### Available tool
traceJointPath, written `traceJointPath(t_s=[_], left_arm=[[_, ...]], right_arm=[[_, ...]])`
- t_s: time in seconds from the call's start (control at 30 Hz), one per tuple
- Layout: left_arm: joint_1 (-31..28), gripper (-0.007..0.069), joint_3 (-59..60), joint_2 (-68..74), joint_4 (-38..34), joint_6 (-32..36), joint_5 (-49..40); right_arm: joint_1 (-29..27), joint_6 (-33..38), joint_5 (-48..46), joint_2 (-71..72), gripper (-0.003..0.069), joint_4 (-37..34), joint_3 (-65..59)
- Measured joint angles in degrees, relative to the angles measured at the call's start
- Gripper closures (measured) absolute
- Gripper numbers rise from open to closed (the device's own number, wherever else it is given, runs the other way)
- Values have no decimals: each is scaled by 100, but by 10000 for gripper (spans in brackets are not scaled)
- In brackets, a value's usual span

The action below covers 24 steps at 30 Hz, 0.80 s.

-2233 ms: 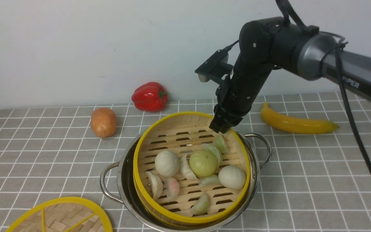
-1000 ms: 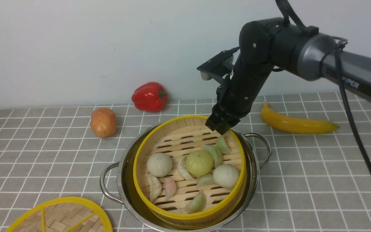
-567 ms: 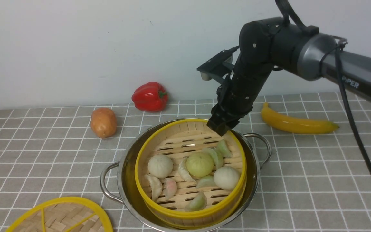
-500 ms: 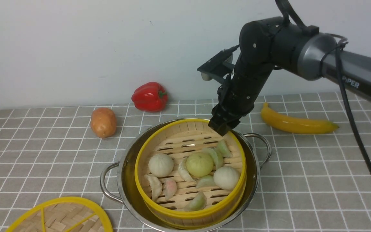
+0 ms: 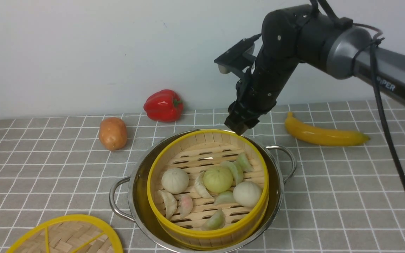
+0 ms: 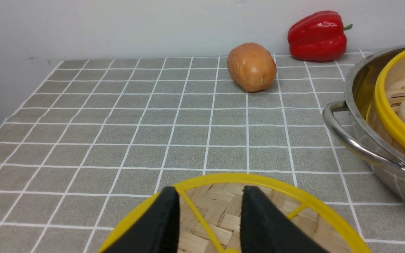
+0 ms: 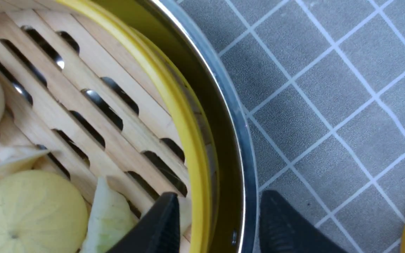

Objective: Place the steamer in the pot on the grey tablecloth, and put the lid on the steamer.
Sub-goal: 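Grasp the bamboo steamer lid lying on the table by its centre knob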

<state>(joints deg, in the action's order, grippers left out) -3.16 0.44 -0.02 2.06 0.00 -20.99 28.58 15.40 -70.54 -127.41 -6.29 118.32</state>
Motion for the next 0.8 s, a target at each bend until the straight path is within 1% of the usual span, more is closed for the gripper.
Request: traceJointPath(t_s=[0.1, 0.17, 0.23, 0.27, 0.37, 0.43, 0.53, 0.63, 0.8], left_arm=[[0, 382, 0, 0, 0, 0, 0], [0, 382, 0, 0, 0, 0, 0], [0, 382, 0, 0, 0, 0, 0], [0, 382, 0, 0, 0, 0, 0], [0, 382, 0, 0, 0, 0, 0], [0, 382, 0, 0, 0, 0, 0], [0, 382, 0, 0, 0, 0, 0], [0, 382, 0, 0, 0, 0, 0], [0, 382, 0, 0, 0, 0, 0]], right_arm=[[0, -123, 0, 22, 361, 304, 5], [0, -348, -4, 119, 397, 780, 5], [0, -592, -4, 284, 456, 1260, 5], [0, -748, -4, 403, 503, 1502, 5], [0, -1071, -11, 713, 622, 1867, 6], [0, -1270, -11, 946, 668, 1981, 11], [0, -1663, -11, 1424, 672, 2002, 11], [0, -1891, -11, 1623, 672, 1945, 11], [0, -2415, -5, 1951, 664, 1621, 11]])
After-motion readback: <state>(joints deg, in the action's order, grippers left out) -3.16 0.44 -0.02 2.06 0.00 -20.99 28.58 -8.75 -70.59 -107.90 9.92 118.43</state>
